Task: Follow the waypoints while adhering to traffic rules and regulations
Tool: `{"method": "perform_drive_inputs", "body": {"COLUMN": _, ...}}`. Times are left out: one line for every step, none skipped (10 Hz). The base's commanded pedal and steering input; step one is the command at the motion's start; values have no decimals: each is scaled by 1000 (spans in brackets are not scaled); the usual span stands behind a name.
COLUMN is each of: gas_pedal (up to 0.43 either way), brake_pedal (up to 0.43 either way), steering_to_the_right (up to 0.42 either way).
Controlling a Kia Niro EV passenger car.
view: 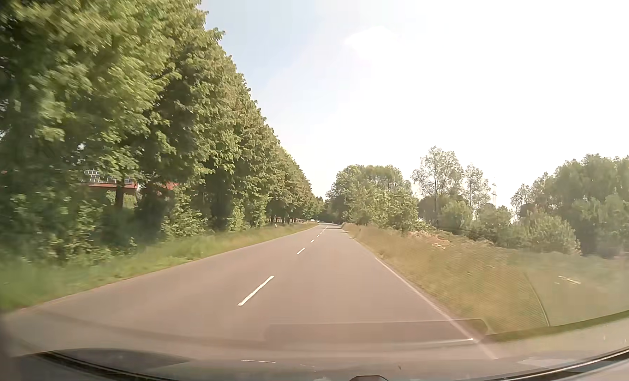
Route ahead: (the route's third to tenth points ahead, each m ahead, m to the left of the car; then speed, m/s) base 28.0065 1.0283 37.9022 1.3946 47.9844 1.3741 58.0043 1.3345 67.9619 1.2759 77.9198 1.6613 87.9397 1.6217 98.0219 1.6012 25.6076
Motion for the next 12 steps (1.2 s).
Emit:
{"method": "perform_drive_inputs", "body": {"gas_pedal": 358, "brake_pedal": 0, "steering_to_the_right": -3}}
{"method": "perform_drive_inputs", "body": {"gas_pedal": 358, "brake_pedal": 0, "steering_to_the_right": -3}}
{"method": "perform_drive_inputs", "body": {"gas_pedal": 350, "brake_pedal": 0, "steering_to_the_right": -3}}
{"method": "perform_drive_inputs", "body": {"gas_pedal": 350, "brake_pedal": 0, "steering_to_the_right": -3}}
{"method": "perform_drive_inputs", "body": {"gas_pedal": 350, "brake_pedal": 0, "steering_to_the_right": -2}}
{"method": "perform_drive_inputs", "body": {"gas_pedal": 350, "brake_pedal": 0, "steering_to_the_right": -1}}
{"method": "perform_drive_inputs", "body": {"gas_pedal": 350, "brake_pedal": 0, "steering_to_the_right": 0}}
{"method": "perform_drive_inputs", "body": {"gas_pedal": 350, "brake_pedal": 0, "steering_to_the_right": -1}}
{"method": "perform_drive_inputs", "body": {"gas_pedal": 350, "brake_pedal": 0, "steering_to_the_right": 0}}
{"method": "perform_drive_inputs", "body": {"gas_pedal": 339, "brake_pedal": 0, "steering_to_the_right": -1}}
{"method": "perform_drive_inputs", "body": {"gas_pedal": 331, "brake_pedal": 0, "steering_to_the_right": 0}}
{"method": "perform_drive_inputs", "body": {"gas_pedal": 331, "brake_pedal": 0, "steering_to_the_right": 0}}
